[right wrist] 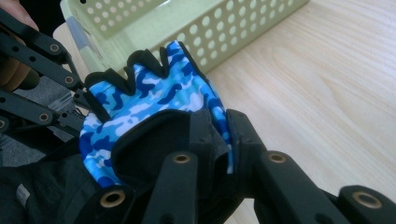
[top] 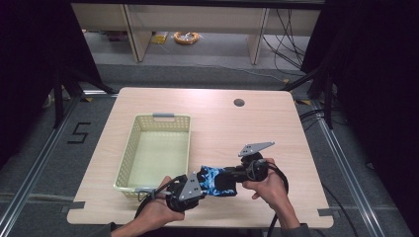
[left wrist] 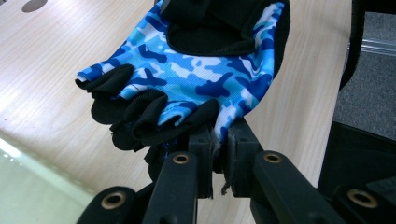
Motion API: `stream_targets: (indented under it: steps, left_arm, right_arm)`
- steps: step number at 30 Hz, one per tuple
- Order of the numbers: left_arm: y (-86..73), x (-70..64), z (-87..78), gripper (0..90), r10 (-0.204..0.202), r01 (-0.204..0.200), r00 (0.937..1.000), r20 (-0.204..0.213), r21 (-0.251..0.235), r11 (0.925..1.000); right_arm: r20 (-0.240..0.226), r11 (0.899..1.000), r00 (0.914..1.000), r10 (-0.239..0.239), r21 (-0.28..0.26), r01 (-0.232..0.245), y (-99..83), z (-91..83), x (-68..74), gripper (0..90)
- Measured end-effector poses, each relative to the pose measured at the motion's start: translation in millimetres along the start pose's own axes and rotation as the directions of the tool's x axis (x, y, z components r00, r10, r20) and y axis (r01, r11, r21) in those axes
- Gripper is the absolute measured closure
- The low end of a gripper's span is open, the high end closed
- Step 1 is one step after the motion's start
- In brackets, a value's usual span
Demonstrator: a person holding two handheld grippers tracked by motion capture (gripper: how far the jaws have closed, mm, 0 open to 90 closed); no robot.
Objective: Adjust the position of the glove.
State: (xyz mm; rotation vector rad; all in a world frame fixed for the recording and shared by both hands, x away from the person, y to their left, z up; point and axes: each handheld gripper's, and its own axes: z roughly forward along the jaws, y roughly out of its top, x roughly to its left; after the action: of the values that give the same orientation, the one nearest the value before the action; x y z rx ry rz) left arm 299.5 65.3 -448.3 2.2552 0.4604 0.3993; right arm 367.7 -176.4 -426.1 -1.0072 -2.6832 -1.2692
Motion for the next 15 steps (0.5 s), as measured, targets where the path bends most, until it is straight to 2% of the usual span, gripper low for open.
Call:
stream_targets:
  steps: [3, 4, 7, 8, 9, 10, 11, 14, 15]
  left_arm:
    - [-0.2, 1.9, -3.3, 82.1, 0.007, -0.007, 1.0, -0.004, 0.007, 1.0]
    - [0.7, 2.5, -7.1, 82.2, -0.001, 0.001, 1.0, 0.001, 0.008, 1.0]
    - [1.9, 4.1, -10.5, 82.1, 0.009, -0.009, 1.0, -0.001, 0.011, 0.9999]
    - [2.3, 4.7, -12.0, 82.1, 0.015, -0.015, 0.9999, -0.002, 0.011, 0.9998]
    - [2.1, 4.5, -12.3, 82.1, 0.008, -0.008, 1.0, -0.004, 0.006, 1.0]
    - [2.0, 5.6, -13.6, 82.1, 0.022, -0.022, 0.9997, -0.009, 0.019, 0.9996]
    - [1.4, 4.7, -14.0, 82.1, 0.014, -0.014, 0.9999, -0.003, 0.011, 0.9998]
    - [0.9, 4.8, -15.7, 82.1, 0.013, -0.013, 0.9999, -0.004, 0.008, 0.9999]
    - [1.3, 6.3, -17.2, 82.1, 0.036, -0.036, 0.9993, -0.01, 0.015, 0.9992]
  right_arm:
    - [0.001, 1.0, 1.0, 0.002, -0.014, -0.002, 2.9, 1.9, 1.6, 82.1]
    - [-0.018, 1.0, 0.9998, -0.005, -0.011, 0.005, 5.4, 2.7, 2.0, 82.1]
    - [-0.006, 1.0, 1.0, -0.002, -0.015, 0.002, 7.7, 3.3, 4.0, 82.1]
    - [-0.011, 1.0, 0.9999, -0.006, -0.006, 0.006, 8.5, 2.7, 4.1, 82.1]
    - [-0.004, 0.999, 0.9995, -0.03, -0.016, 0.03, 9.7, 3.3, 4.2, 82.1]
    - [-0.004, 0.999, 0.9995, -0.03, -0.016, 0.03, 9.7, 3.3, 4.2, 82.1]
    - [-0.005, 1.0, 0.9999, -0.015, -0.013, 0.015, 10.8, 2.2, 7.7, 82.1]
    - [-0.019, 1.0, 0.9997, -0.015, -0.016, 0.015, 11.2, 1.9, 9.4, 82.1]
    - [-0.019, 1.0, 0.9998, -0.006, -0.015, 0.006, 12.0, 1.6, 11.4, 82.1]
